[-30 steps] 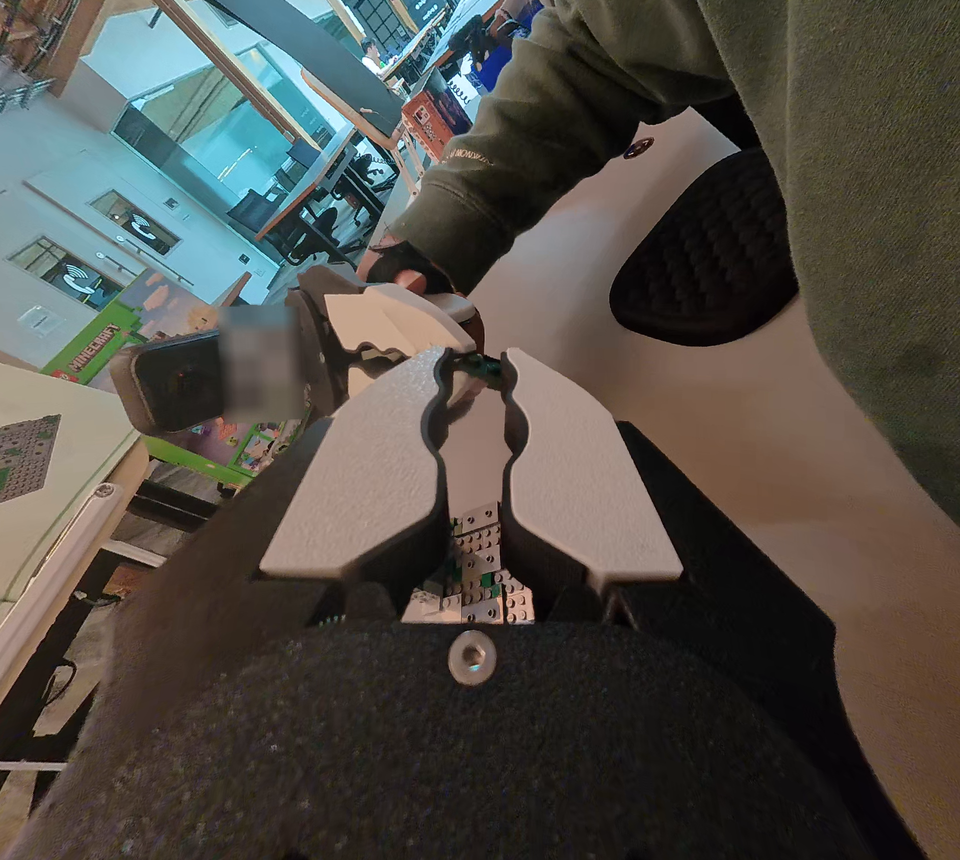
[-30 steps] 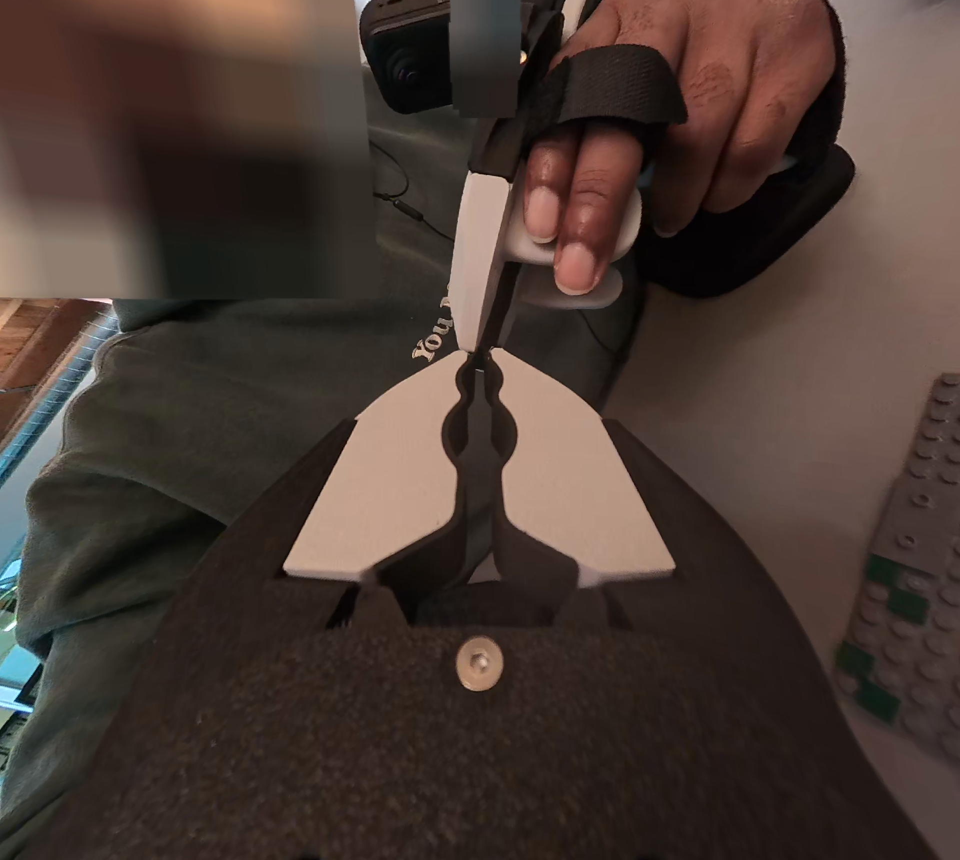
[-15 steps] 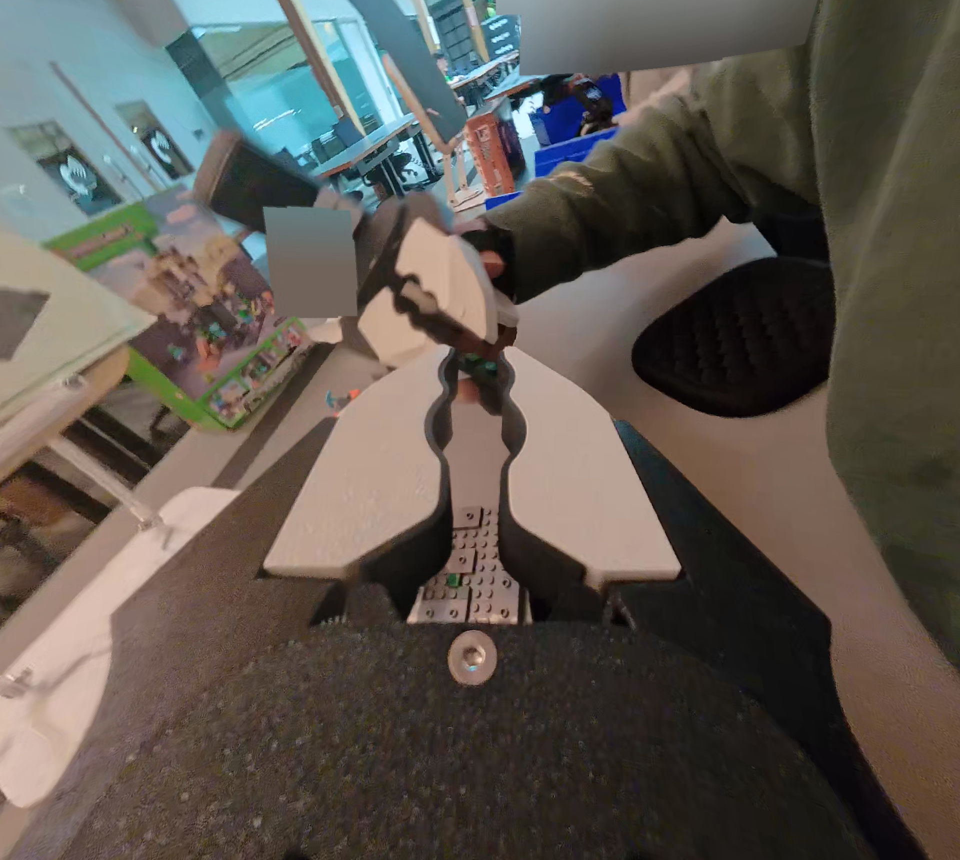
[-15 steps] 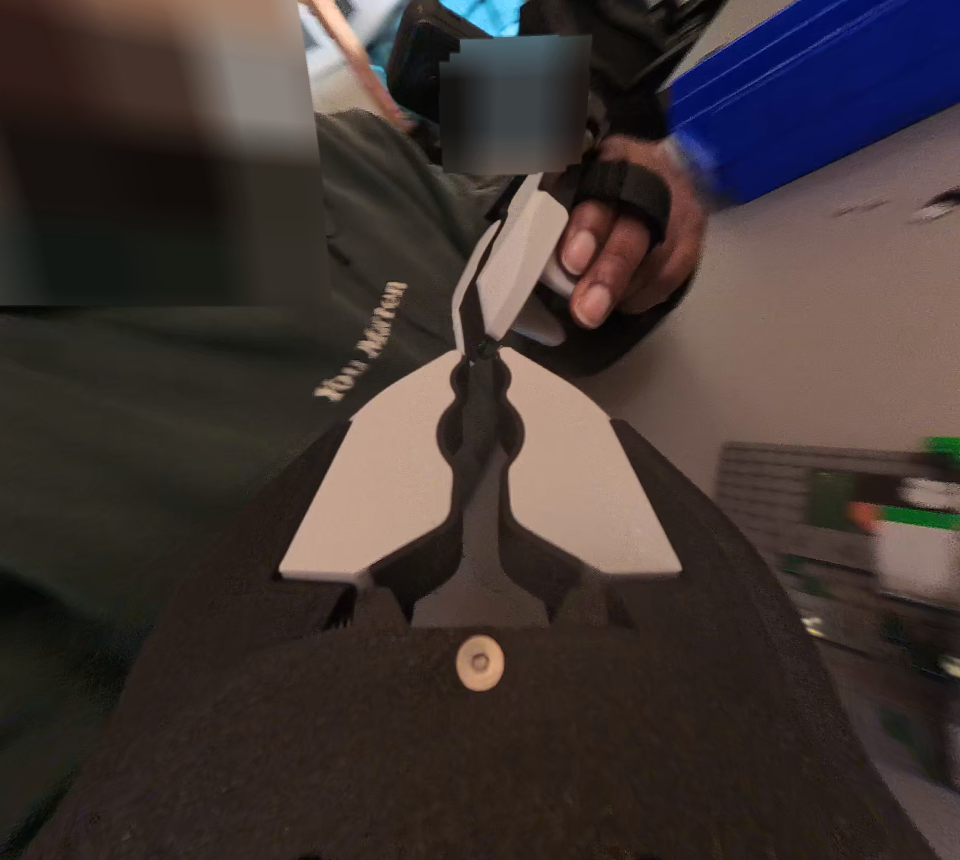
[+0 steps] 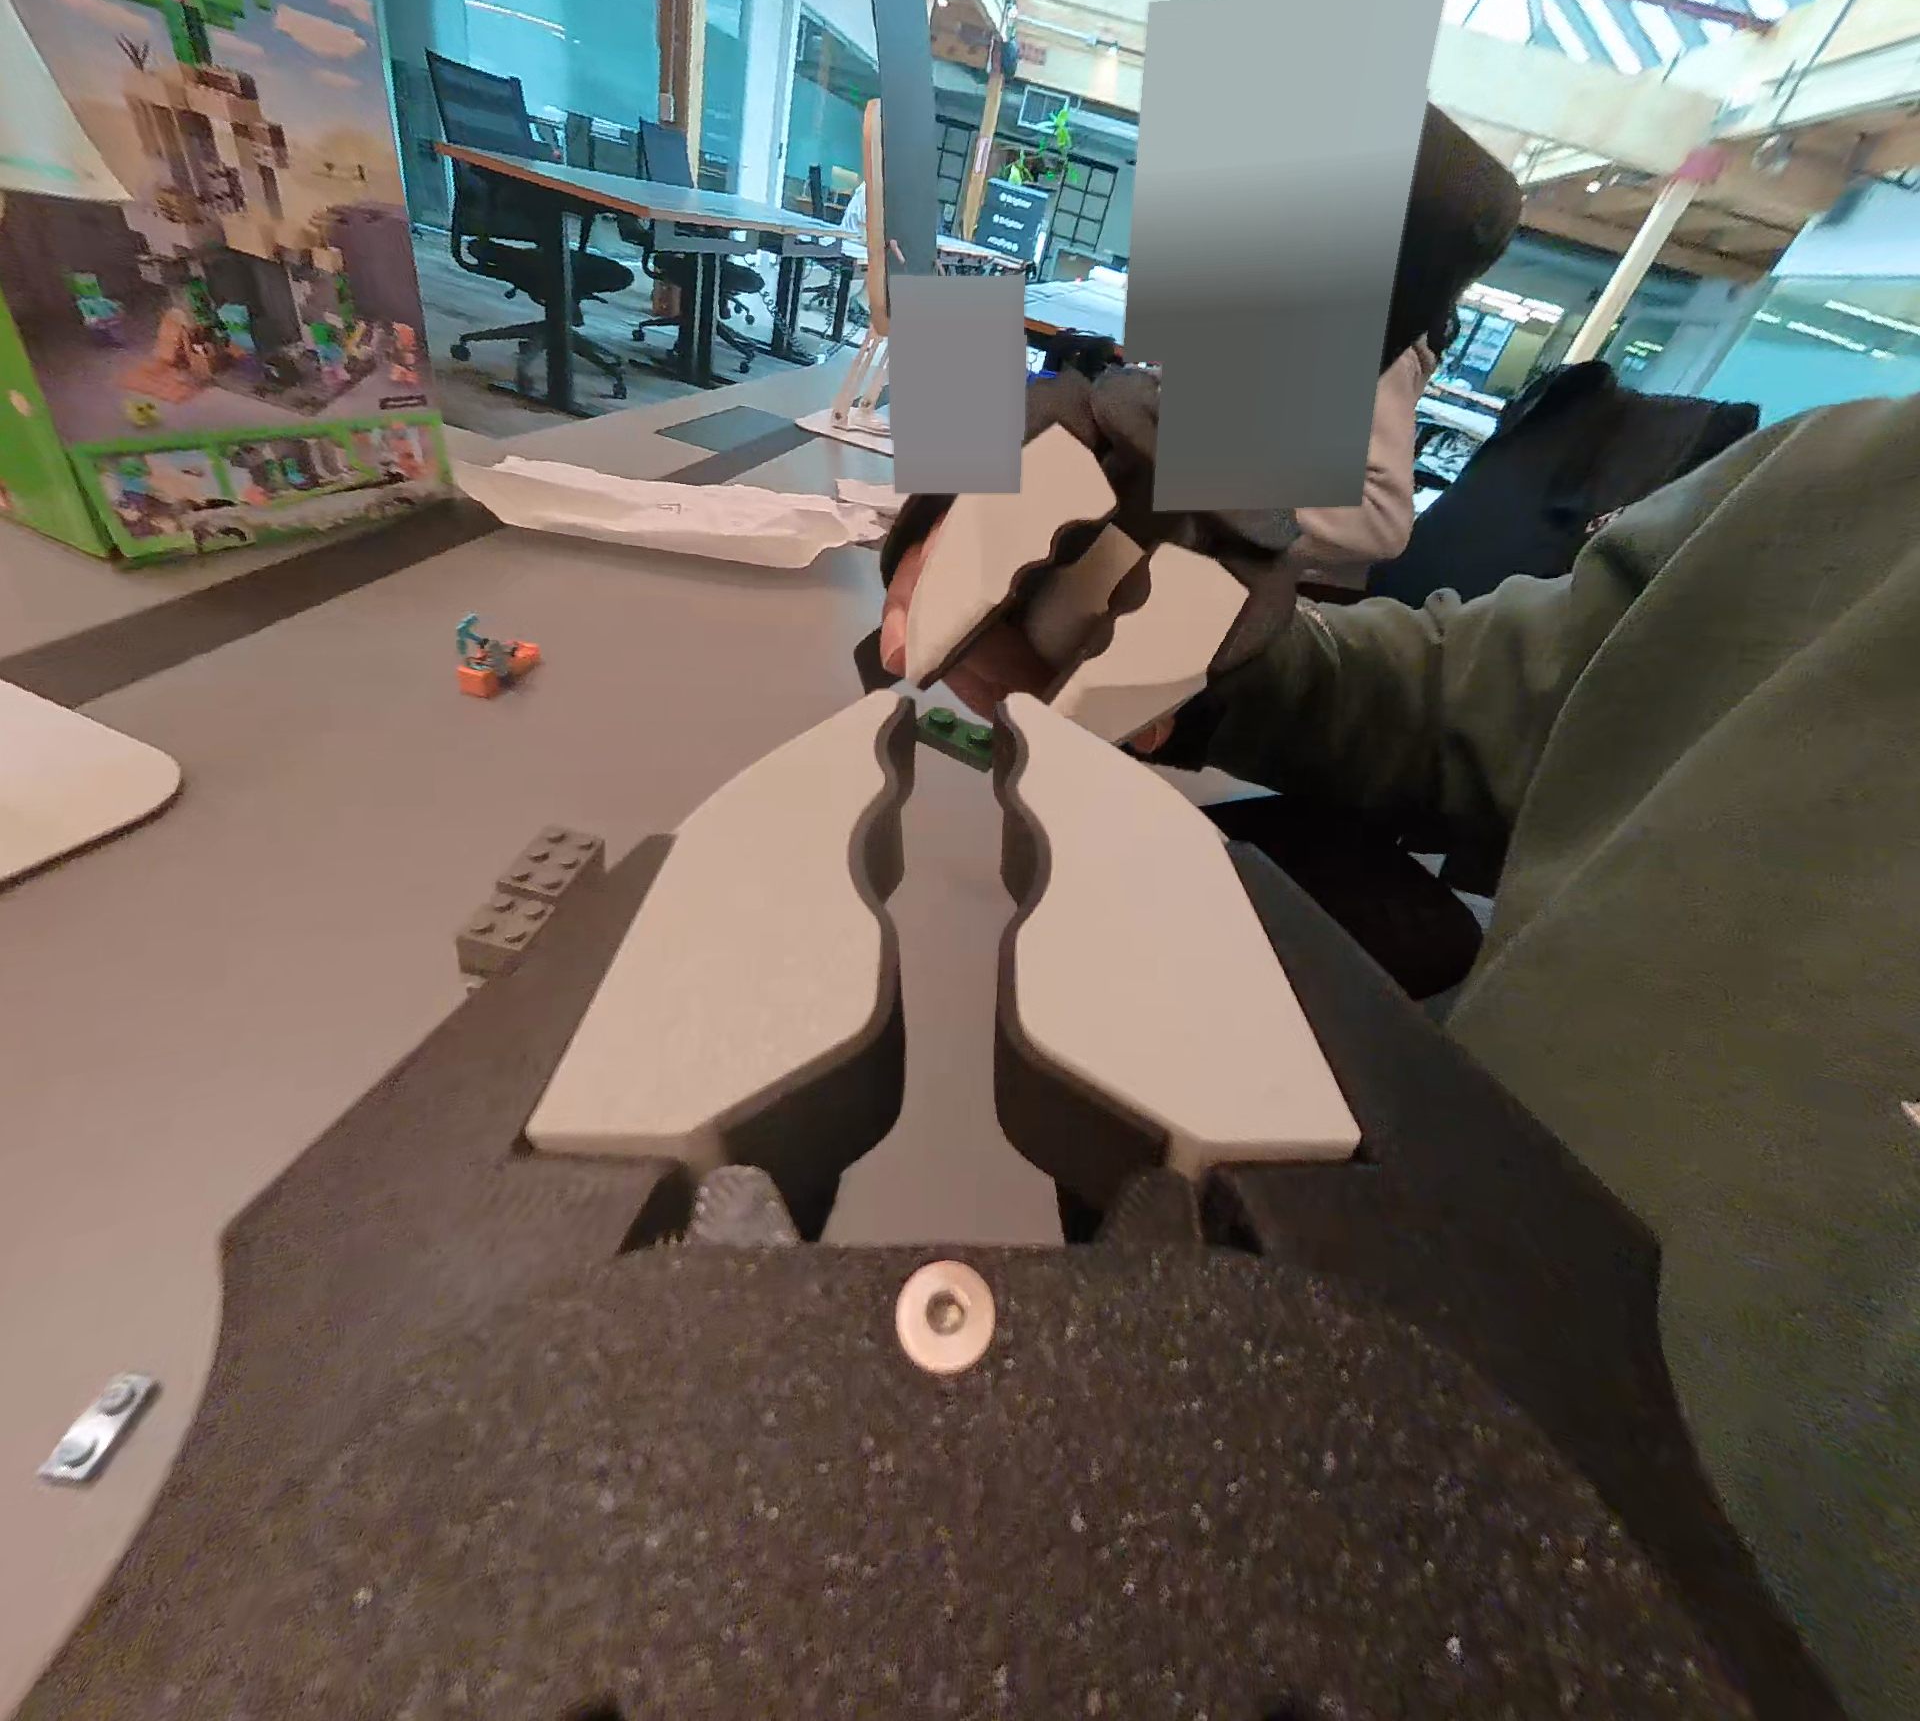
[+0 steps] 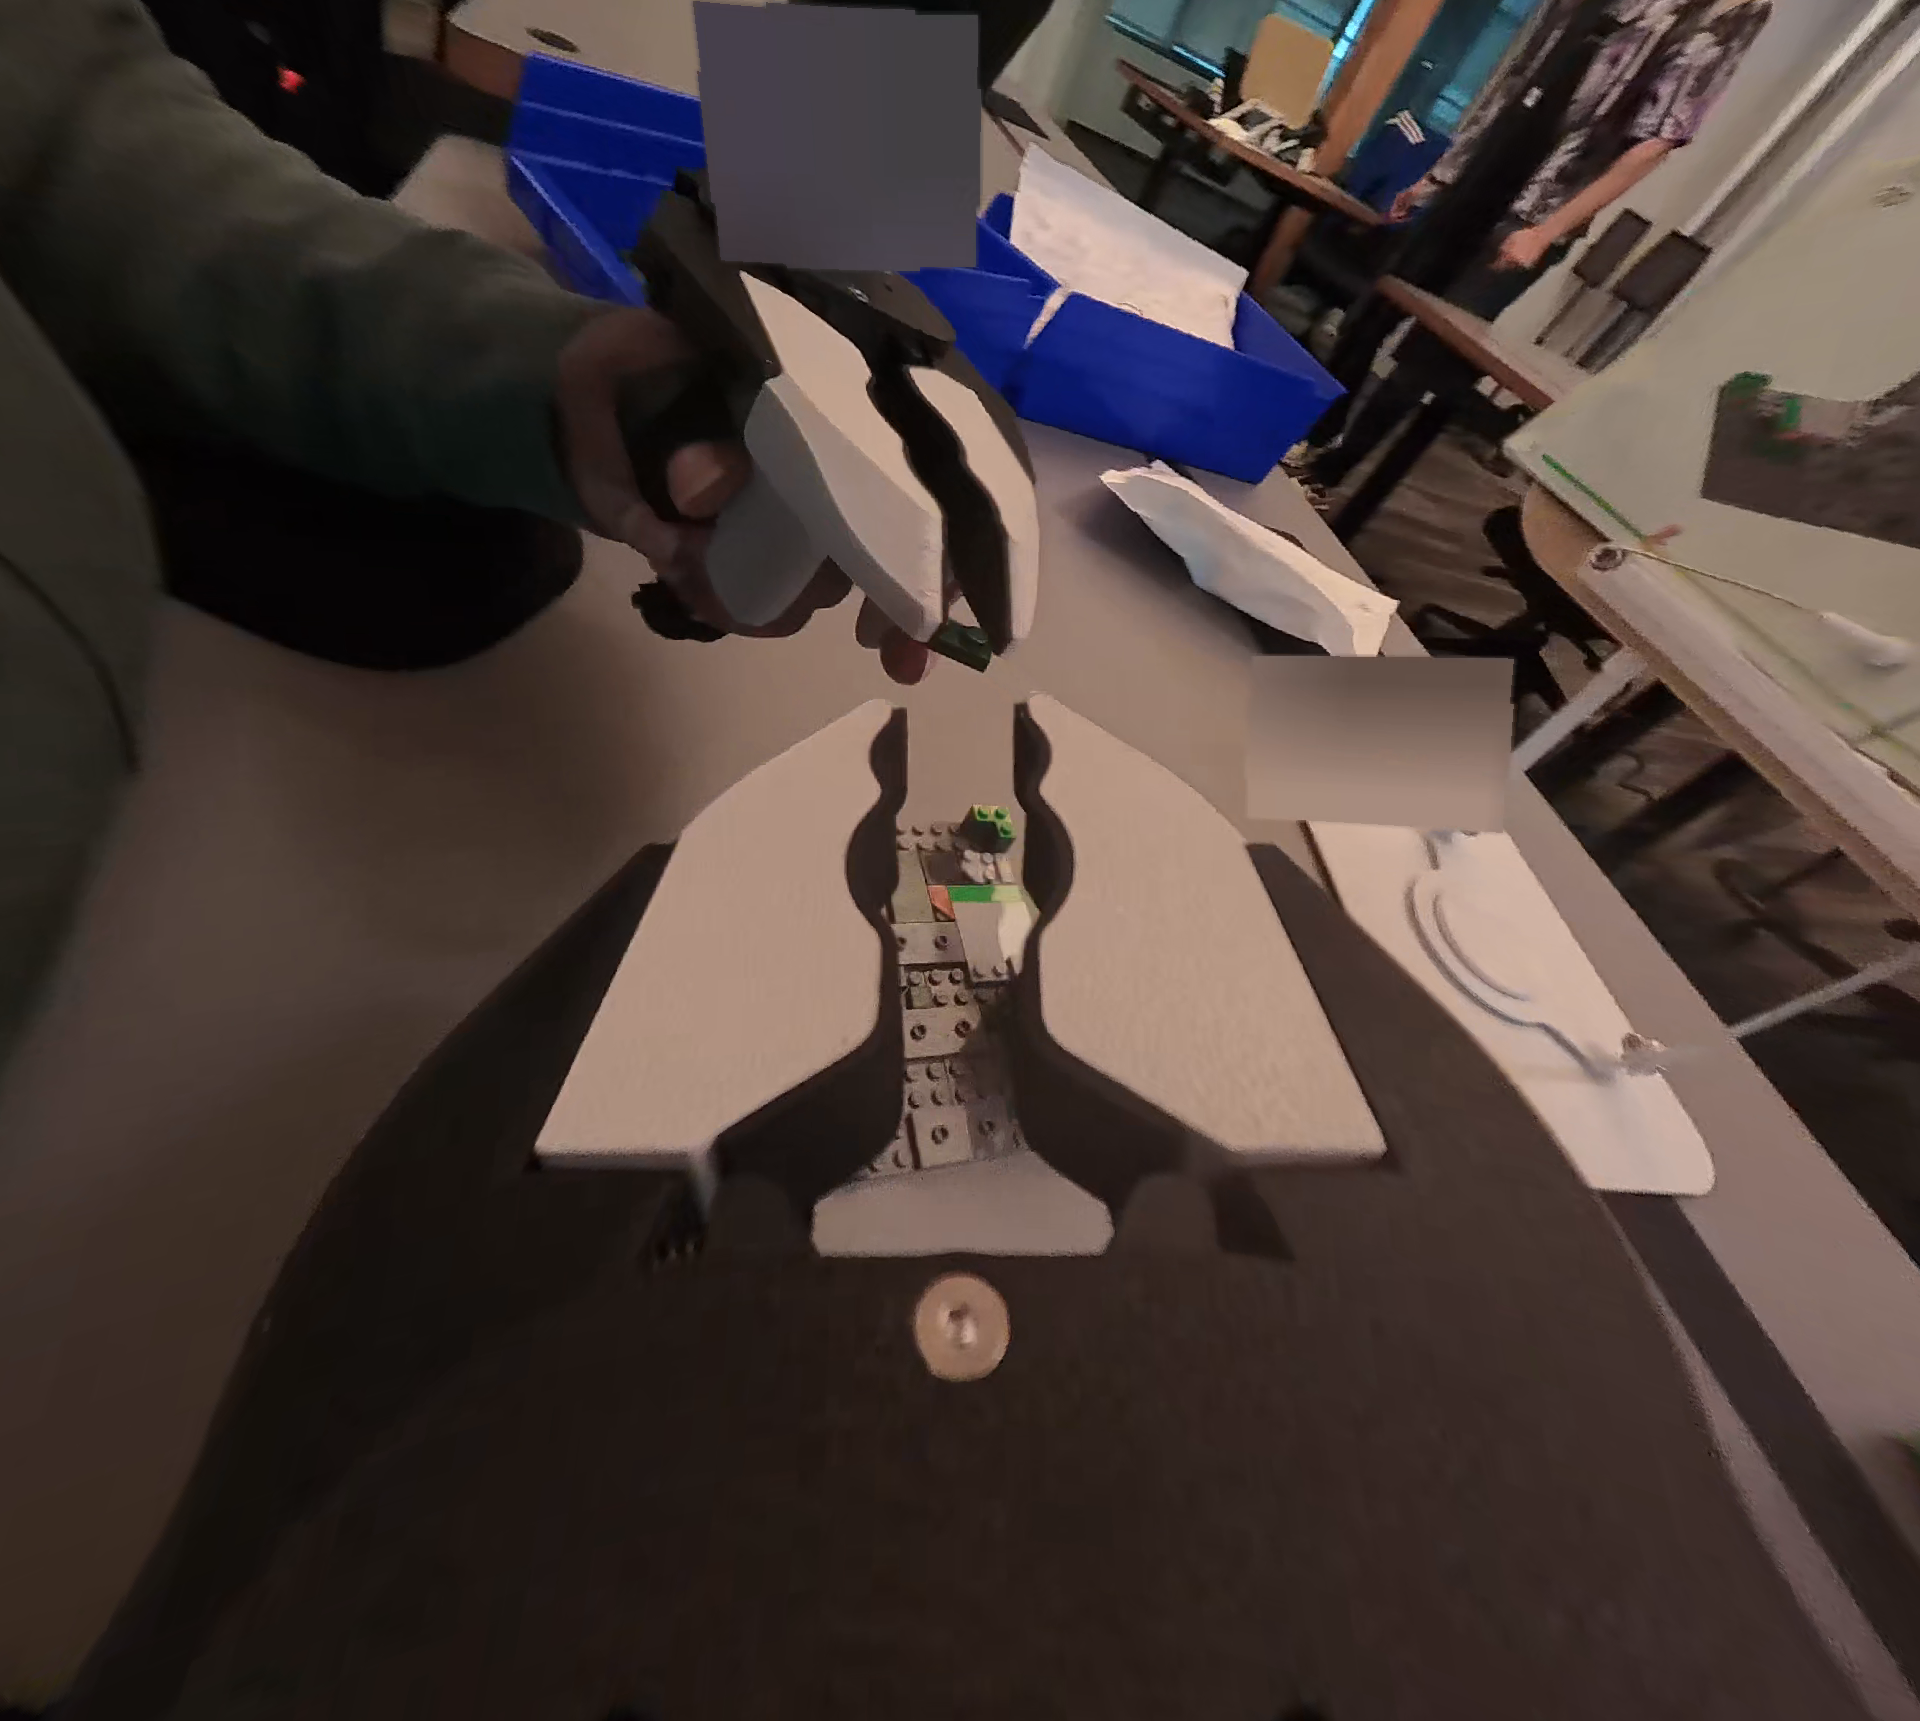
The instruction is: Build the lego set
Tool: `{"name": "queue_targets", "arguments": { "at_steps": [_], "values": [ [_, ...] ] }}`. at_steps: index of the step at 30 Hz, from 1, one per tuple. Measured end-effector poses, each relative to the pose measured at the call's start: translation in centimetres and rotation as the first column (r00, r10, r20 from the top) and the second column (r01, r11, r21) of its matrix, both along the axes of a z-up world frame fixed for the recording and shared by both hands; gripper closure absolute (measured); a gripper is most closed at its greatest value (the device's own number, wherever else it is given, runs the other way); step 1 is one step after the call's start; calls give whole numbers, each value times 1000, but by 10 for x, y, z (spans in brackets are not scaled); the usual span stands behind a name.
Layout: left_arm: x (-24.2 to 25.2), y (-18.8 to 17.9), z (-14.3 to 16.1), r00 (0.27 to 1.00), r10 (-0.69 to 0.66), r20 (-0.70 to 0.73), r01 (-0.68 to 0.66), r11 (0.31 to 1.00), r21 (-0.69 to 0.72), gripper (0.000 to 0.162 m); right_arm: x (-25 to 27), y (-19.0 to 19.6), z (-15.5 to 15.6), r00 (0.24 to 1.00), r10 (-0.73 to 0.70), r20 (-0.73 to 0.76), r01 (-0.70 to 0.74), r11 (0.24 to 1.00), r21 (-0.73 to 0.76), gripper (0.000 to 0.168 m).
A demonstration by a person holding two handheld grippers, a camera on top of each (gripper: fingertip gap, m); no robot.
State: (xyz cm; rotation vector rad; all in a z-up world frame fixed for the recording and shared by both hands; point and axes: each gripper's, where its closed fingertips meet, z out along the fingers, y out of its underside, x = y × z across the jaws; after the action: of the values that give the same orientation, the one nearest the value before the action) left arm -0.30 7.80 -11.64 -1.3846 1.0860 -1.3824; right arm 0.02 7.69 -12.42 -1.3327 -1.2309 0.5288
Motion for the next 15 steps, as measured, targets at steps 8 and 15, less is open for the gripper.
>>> {"name": "queue_targets", "arguments": {
  "at_steps": [8, 15],
  "values": [
    [3, -3, -1, 1000, -9, 16, 9, 1000, -19, 149, -12, 3, -5, 994, -80, -69, 72, 991, -111, 147],
    [2, -5, 3, 999, -15, 33, 14, 1000, 24, 149, -11, 2, 1, 992, -59, -109, 42, 987, -153, 162]
  ]
}}
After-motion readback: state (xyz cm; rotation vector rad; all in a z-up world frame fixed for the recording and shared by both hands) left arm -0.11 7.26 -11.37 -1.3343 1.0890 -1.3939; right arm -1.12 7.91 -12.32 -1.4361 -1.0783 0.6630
